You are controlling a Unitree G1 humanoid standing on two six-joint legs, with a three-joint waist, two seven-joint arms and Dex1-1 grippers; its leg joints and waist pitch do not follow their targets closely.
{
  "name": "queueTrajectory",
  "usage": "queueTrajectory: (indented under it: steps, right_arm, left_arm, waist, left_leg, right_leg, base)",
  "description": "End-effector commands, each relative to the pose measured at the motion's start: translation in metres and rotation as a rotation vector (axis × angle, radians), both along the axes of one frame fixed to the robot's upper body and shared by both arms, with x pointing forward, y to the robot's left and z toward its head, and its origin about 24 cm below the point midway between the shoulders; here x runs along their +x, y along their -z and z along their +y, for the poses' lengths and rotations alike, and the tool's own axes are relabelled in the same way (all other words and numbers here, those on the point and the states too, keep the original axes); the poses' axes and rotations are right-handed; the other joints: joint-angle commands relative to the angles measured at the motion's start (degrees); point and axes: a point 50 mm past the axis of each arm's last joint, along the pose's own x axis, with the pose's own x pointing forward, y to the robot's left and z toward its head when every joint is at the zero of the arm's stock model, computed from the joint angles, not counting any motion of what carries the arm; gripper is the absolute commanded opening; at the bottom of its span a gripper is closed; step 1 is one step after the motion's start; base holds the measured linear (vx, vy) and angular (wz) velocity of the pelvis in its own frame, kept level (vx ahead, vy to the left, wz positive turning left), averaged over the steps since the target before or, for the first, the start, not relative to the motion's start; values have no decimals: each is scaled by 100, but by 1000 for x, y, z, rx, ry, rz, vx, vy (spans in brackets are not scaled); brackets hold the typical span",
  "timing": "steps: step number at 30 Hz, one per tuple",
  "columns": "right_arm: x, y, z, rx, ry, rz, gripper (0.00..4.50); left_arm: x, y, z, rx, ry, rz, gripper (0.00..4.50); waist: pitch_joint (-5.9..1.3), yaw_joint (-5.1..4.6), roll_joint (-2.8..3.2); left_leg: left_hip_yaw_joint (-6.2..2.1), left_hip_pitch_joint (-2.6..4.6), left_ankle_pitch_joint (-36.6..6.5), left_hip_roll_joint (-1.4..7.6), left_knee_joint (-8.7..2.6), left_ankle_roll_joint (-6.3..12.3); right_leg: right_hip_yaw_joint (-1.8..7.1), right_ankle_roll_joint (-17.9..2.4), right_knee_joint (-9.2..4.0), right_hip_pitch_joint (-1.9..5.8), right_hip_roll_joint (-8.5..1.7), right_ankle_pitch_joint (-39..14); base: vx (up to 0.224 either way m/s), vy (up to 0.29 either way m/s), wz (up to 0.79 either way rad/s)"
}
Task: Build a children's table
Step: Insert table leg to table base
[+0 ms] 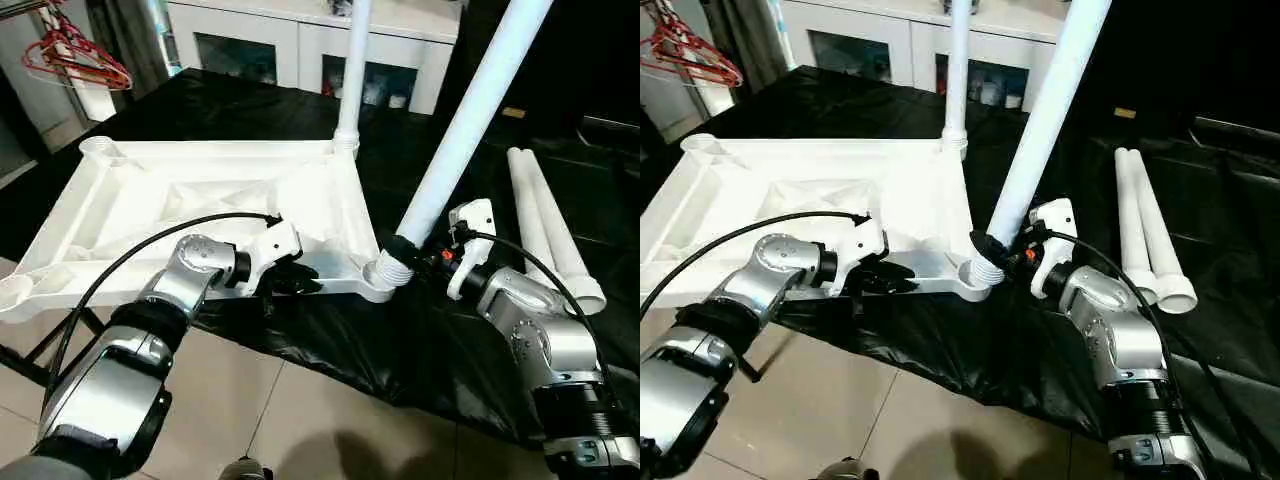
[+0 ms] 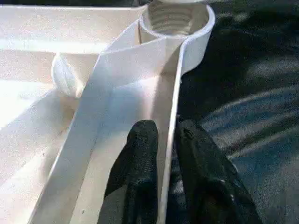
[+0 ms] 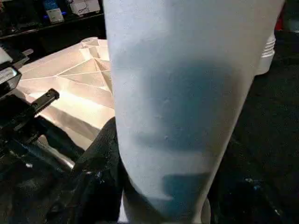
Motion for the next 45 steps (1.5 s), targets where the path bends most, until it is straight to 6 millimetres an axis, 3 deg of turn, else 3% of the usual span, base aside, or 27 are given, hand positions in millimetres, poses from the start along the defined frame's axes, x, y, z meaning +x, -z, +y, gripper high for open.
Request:
queueTrajectory:
  steps: [1,6,8,11,15,16,20,21,23,25,26,28,34,45]
  right_arm:
    - [1,-6,0,-8,-11,-25,191]
    - [1,-6,2,-7,-24,-20,191]
    - [1,-7,3,-10,-36,-20,191]
    - [2,-7,3,-12,-40,-20,191]
    - [4,-7,7,-51,-102,3,191]
    - [5,-7,8,-56,-107,6,191]
    - [10,-6,9,-70,-105,10,191]
    - [13,-6,10,-75,-104,13,191]
    - [15,-6,11,-78,-105,18,191]
    - [16,-5,12,-82,-107,28,191]
    - [17,-4,12,-87,-107,32,191]
    - [18,5,10,-146,-118,88,191]
    - [18,9,8,-168,-116,118,191]
    - [18,13,1,-155,-105,150,191]
  left_arm:
    - [3,-5,-2,10,9,-16,55]
    - [4,-3,-2,35,15,-10,10]
    - [4,-3,-2,39,20,-6,2]
    - [4,-3,-2,41,23,-5,0]
    - [3,-3,-3,49,54,12,0]
    - [2,-3,-3,50,58,16,0]
    - [-2,1,-7,53,95,42,0]
    - [-5,3,-9,58,110,44,0]
    - [-6,5,-11,61,117,42,0]
    - [-7,6,-13,59,113,36,0]
    - [-7,7,-14,59,109,35,0]
    - [-5,8,-16,60,53,20,0]
    - [-5,8,-15,55,46,21,0]
    - [-4,2,-13,38,42,9,0]
  waist:
    - [-471,-12,61]
    - [-471,-17,76]
    - [-479,-36,55]
    - [-479,-49,57]
    - [-461,-64,54]
    - [-463,-63,-4]
    - [-466,-66,23]
    - [-471,-71,-79]
    - [-461,-48,-30]
    - [-461,-24,-20]
    - [-460,-17,-22]
    - [-446,-7,-94]
    - [-431,-10,-98]
    - [-437,-5,-99]
  left_leg:
    - [-145,72,-1091,237,-393,-10]
    - [-147,66,-1093,239,-392,18]
    - [-150,47,-1016,234,-387,31]
    - [-142,47,-980,224,-376,80]
    - [-138,59,-1083,233,-384,91]
    - [-140,48,-1026,232,-384,111]
    - [-133,51,-942,247,-379,114]
    - [-125,51,-901,257,-384,132]
    - [-119,45,-834,250,-375,182]
    - [-118,59,-848,265,-379,177]
    - [-116,58,-851,258,-377,175]
    - [-113,56,-853,257,-386,164]
    - [-131,77,-1095,264,-416,34]
    - [-131,59,-1036,257,-410,57]
  right_leg:
    - [345,-1178,-425,362,-423,-587]
    - [347,-1200,-434,364,-428,-569]
    - [342,-1207,-414,384,-429,-494]
    - [341,-1245,-417,382,-426,-428]
    - [339,-1223,-450,368,-427,-717]
    - [335,-1220,-429,380,-430,-748]
    - [346,-1269,-427,359,-439,-666]
    - [345,-1287,-416,367,-441,-588]
    - [348,-1289,-415,353,-450,-626]
    - [349,-1270,-415,340,-450,-657]
    - [348,-1253,-417,341,-445,-672]
    - [343,-1188,-421,337,-459,-883]
    - [354,-941,-494,318,-467,-1384]
    - [349,-1002,-474,323,-464,-1199]
  base:
    - [0,0,0]
    - [0,0,0]
    - [0,0,0]
    - [0,0,0]
    - [0,0,0]
    - [0,0,0]
    - [0,0,0]
    - [0,0,0]
    - [0,0,0]
    - [0,0,0]
    - [0,0,0]
    - [0,0,0]
    - [0,0,0]
    - [0,0,0]
